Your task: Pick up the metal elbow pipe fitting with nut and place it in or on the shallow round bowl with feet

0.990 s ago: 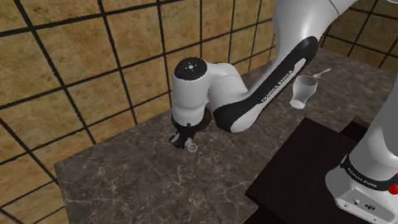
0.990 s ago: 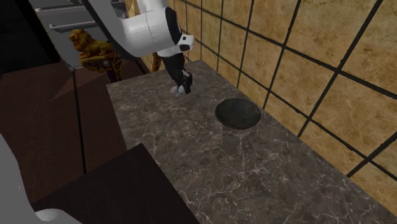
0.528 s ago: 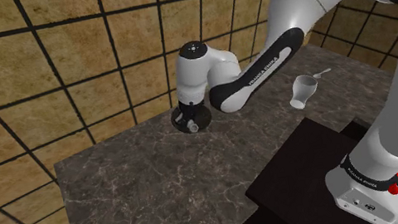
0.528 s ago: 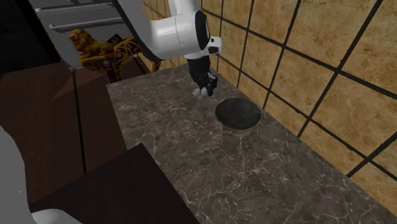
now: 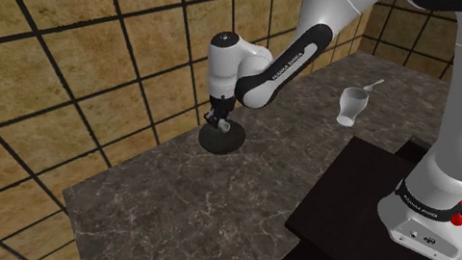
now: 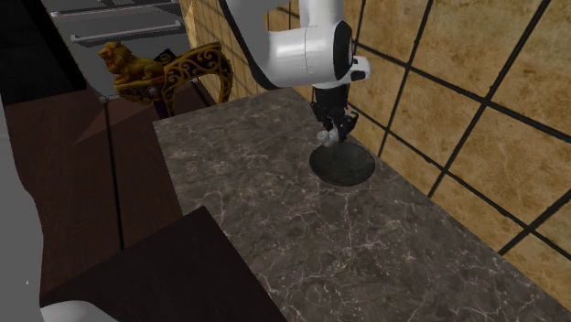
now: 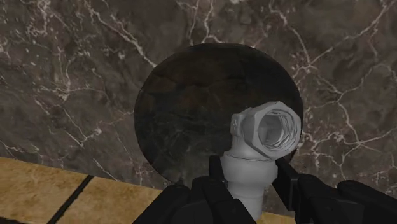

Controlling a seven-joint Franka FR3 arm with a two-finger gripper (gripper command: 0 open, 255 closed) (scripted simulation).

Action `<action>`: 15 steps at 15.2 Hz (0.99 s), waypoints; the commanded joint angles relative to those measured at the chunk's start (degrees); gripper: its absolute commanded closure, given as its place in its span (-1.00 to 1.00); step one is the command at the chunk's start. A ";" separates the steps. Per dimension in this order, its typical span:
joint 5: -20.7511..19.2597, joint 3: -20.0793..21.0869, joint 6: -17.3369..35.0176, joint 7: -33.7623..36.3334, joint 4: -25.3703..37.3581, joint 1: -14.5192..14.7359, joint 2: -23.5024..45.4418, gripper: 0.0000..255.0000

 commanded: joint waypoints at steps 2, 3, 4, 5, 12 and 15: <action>0.52 -0.71 -0.54 -4.00 3.48 -2.07 2.38 1.00; 0.01 -1.01 -0.05 -3.58 3.49 -1.86 2.93 1.00; -0.49 -1.33 0.44 -3.16 3.51 -1.62 3.49 1.00; -0.99 -1.66 0.92 -2.74 3.54 -1.39 4.06 1.00; -4.38 -4.13 4.18 0.16 4.11 0.39 8.14 1.00; -5.67 -5.17 5.43 1.29 4.51 1.15 9.83 1.00</action>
